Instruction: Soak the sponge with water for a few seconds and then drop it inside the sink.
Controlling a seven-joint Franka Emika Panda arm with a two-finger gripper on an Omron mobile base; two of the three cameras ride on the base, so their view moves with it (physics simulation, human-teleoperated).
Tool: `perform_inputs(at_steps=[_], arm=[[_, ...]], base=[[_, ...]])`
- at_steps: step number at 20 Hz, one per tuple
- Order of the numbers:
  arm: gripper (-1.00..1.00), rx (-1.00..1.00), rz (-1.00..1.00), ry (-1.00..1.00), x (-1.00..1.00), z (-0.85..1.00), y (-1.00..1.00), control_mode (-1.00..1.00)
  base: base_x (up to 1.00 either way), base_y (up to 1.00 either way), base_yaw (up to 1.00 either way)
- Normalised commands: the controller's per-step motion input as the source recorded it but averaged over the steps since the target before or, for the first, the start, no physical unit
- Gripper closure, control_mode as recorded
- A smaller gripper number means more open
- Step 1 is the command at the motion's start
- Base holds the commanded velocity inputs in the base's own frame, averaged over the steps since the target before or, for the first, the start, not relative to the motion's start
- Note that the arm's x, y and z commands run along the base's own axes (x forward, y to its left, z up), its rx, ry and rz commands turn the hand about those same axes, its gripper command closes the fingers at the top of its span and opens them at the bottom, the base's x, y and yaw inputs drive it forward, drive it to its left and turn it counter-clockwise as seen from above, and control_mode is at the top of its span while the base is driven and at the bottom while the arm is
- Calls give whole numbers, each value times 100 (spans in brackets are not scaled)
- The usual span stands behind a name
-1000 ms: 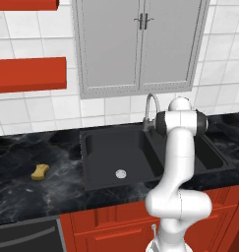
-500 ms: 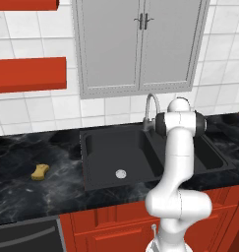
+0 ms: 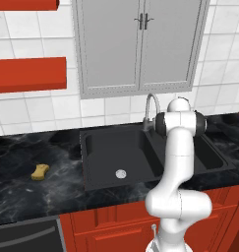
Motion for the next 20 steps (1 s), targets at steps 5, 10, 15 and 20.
perform_inputs(at_steps=[5,10,15,20], arm=[[-100,0,-9,0,0,0,-19,-100],[-100,0,-7,0,0,0,-23,-100],[-100,0,-1,0,0,0,-14,-100],[-100,0,0,0,1,-1,-12,-100]], base=[[0,0,0],[0,0,0],[0,0,0],[0,0,0]])
